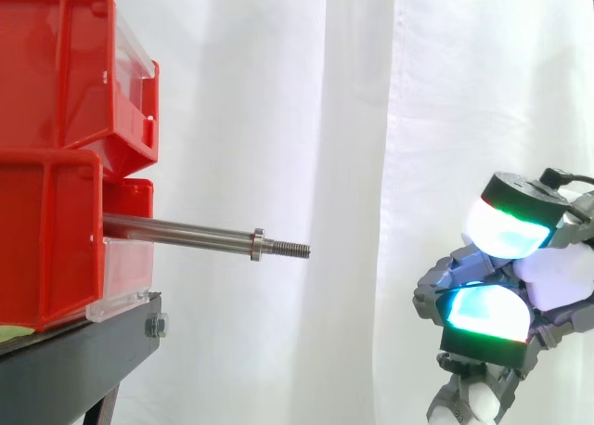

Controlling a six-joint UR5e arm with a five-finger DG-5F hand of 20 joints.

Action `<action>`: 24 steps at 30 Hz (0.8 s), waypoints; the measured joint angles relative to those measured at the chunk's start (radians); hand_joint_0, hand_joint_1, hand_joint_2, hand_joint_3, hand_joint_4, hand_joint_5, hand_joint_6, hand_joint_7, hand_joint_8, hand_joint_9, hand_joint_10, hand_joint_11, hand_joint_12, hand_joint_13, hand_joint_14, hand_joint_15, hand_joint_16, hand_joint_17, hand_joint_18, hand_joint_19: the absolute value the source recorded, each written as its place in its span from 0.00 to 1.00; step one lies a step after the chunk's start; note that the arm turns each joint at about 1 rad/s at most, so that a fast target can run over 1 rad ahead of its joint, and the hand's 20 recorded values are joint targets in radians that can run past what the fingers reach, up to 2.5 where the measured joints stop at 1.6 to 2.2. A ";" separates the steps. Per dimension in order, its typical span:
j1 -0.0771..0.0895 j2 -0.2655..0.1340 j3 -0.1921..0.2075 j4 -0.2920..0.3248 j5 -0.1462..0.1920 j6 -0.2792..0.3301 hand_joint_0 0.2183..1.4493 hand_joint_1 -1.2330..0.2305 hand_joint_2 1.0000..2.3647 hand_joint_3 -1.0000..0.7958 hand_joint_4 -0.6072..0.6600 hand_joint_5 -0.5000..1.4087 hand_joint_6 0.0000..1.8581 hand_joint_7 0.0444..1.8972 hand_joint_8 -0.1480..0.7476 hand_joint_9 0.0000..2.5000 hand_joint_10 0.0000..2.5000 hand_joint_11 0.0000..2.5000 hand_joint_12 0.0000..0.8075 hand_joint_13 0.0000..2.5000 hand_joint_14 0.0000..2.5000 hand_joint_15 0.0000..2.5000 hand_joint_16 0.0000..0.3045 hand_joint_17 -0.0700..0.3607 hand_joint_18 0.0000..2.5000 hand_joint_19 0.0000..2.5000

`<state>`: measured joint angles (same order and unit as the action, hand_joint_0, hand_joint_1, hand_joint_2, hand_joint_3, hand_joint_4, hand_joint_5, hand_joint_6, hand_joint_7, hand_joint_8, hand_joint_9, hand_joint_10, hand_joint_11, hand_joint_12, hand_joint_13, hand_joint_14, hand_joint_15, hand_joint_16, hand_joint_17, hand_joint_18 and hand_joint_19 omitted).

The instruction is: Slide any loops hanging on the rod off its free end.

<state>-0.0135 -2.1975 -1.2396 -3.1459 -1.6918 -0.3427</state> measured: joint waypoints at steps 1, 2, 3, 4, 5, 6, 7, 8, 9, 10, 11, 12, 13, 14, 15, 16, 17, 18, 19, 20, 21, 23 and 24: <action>0.000 0.001 0.000 -0.001 0.000 0.000 0.24 0.50 0.00 0.28 0.56 0.16 0.37 0.68 0.45 0.28 0.00 0.09 0.37 0.21 0.00 0.00 0.16 0.41 0.19 0.04; -0.001 0.001 0.000 -0.001 0.001 0.000 0.26 0.49 0.00 0.28 0.55 0.16 0.36 0.69 0.44 0.28 0.00 0.09 0.36 0.21 0.00 0.00 0.15 0.41 0.18 0.05; -0.001 0.002 0.000 -0.001 0.001 -0.001 0.26 0.49 0.00 0.28 0.54 0.16 0.36 0.70 0.44 0.28 0.00 0.09 0.36 0.21 0.00 0.00 0.15 0.41 0.18 0.04; -0.001 0.002 0.000 -0.001 0.001 -0.001 0.26 0.47 0.00 0.28 0.54 0.16 0.36 0.70 0.44 0.28 0.00 0.09 0.36 0.21 0.00 0.00 0.15 0.40 0.18 0.05; -0.002 0.002 0.000 -0.002 0.001 -0.001 0.27 0.46 0.00 0.28 0.54 0.16 0.36 0.71 0.43 0.28 0.00 0.09 0.36 0.21 0.00 0.00 0.15 0.40 0.18 0.05; -0.003 0.002 0.000 -0.002 0.001 -0.001 0.27 0.45 0.00 0.28 0.54 0.16 0.36 0.71 0.43 0.28 0.00 0.09 0.36 0.21 0.00 0.00 0.15 0.40 0.18 0.05; -0.004 0.002 0.001 -0.002 0.001 -0.001 0.28 0.44 0.00 0.28 0.53 0.16 0.36 0.71 0.44 0.28 0.00 0.09 0.36 0.20 0.00 0.00 0.15 0.40 0.17 0.05; -0.005 0.002 0.003 -0.002 0.001 -0.001 0.29 0.43 0.00 0.28 0.53 0.16 0.36 0.72 0.43 0.28 0.00 0.09 0.36 0.20 0.00 0.00 0.15 0.40 0.17 0.05; -0.006 0.002 0.004 -0.002 0.001 -0.001 0.29 0.43 0.00 0.28 0.53 0.16 0.36 0.71 0.43 0.28 0.00 0.09 0.36 0.20 0.00 0.00 0.15 0.40 0.17 0.05; -0.007 0.002 0.004 -0.002 0.001 -0.001 0.30 0.42 0.00 0.30 0.53 0.16 0.36 0.71 0.43 0.28 0.00 0.09 0.35 0.20 0.00 0.00 0.15 0.40 0.17 0.05; -0.008 0.002 0.005 -0.002 0.001 -0.001 0.30 0.41 0.00 0.31 0.53 0.16 0.37 0.71 0.43 0.28 0.00 0.09 0.35 0.20 0.00 0.00 0.15 0.40 0.17 0.05; -0.009 0.002 0.005 -0.002 0.001 -0.001 0.30 0.41 0.00 0.32 0.53 0.16 0.37 0.71 0.43 0.28 0.00 0.09 0.35 0.20 0.00 0.00 0.15 0.39 0.17 0.05; -0.010 0.002 0.006 -0.002 0.001 -0.001 0.31 0.40 0.01 0.32 0.53 0.16 0.38 0.70 0.43 0.28 0.00 0.09 0.35 0.20 0.00 0.00 0.15 0.39 0.17 0.05; -0.011 0.002 0.006 -0.002 0.001 -0.001 0.31 0.40 0.01 0.33 0.53 0.15 0.39 0.70 0.43 0.28 0.00 0.09 0.35 0.20 0.00 0.00 0.15 0.39 0.17 0.05; -0.012 0.002 0.006 -0.002 0.001 -0.001 0.31 0.40 0.01 0.33 0.53 0.15 0.39 0.70 0.43 0.28 0.00 0.09 0.35 0.20 0.00 0.00 0.15 0.39 0.17 0.05; -0.012 0.002 0.006 -0.002 0.001 -0.001 0.32 0.39 0.01 0.33 0.53 0.15 0.40 0.69 0.43 0.28 0.00 0.09 0.35 0.20 0.00 0.00 0.15 0.39 0.17 0.05; -0.012 0.001 0.006 -0.002 0.001 -0.001 0.32 0.39 0.01 0.33 0.53 0.15 0.40 0.69 0.43 0.28 0.00 0.09 0.35 0.20 0.00 0.00 0.15 0.39 0.17 0.05; -0.012 0.001 0.006 -0.002 0.001 -0.001 0.32 0.39 0.01 0.33 0.53 0.15 0.40 0.69 0.43 0.28 0.00 0.09 0.35 0.20 0.00 0.00 0.15 0.39 0.17 0.05; -0.013 0.002 0.006 -0.002 0.001 -0.001 0.32 0.38 0.01 0.33 0.53 0.15 0.40 0.69 0.43 0.28 0.00 0.09 0.35 0.20 0.00 0.00 0.15 0.39 0.17 0.04; -0.013 0.002 0.006 -0.002 0.001 -0.001 0.32 0.38 0.01 0.34 0.52 0.15 0.41 0.68 0.43 0.28 0.00 0.09 0.35 0.20 0.00 0.00 0.14 0.39 0.17 0.05; -0.013 0.002 0.006 -0.002 0.001 -0.001 0.32 0.37 0.01 0.34 0.52 0.15 0.41 0.68 0.43 0.28 0.00 0.09 0.35 0.20 0.00 0.00 0.14 0.39 0.17 0.05; -0.013 0.002 0.006 -0.002 0.001 -0.001 0.33 0.36 0.01 0.34 0.52 0.15 0.42 0.68 0.43 0.28 0.00 0.09 0.35 0.21 0.00 0.00 0.14 0.39 0.17 0.04; -0.014 0.002 0.006 -0.002 0.002 -0.001 0.33 0.36 0.01 0.34 0.52 0.15 0.42 0.68 0.43 0.28 0.00 0.09 0.35 0.20 0.00 0.00 0.14 0.39 0.18 0.04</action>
<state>-0.0271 -2.1960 -1.2333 -3.1477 -1.6901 -0.3437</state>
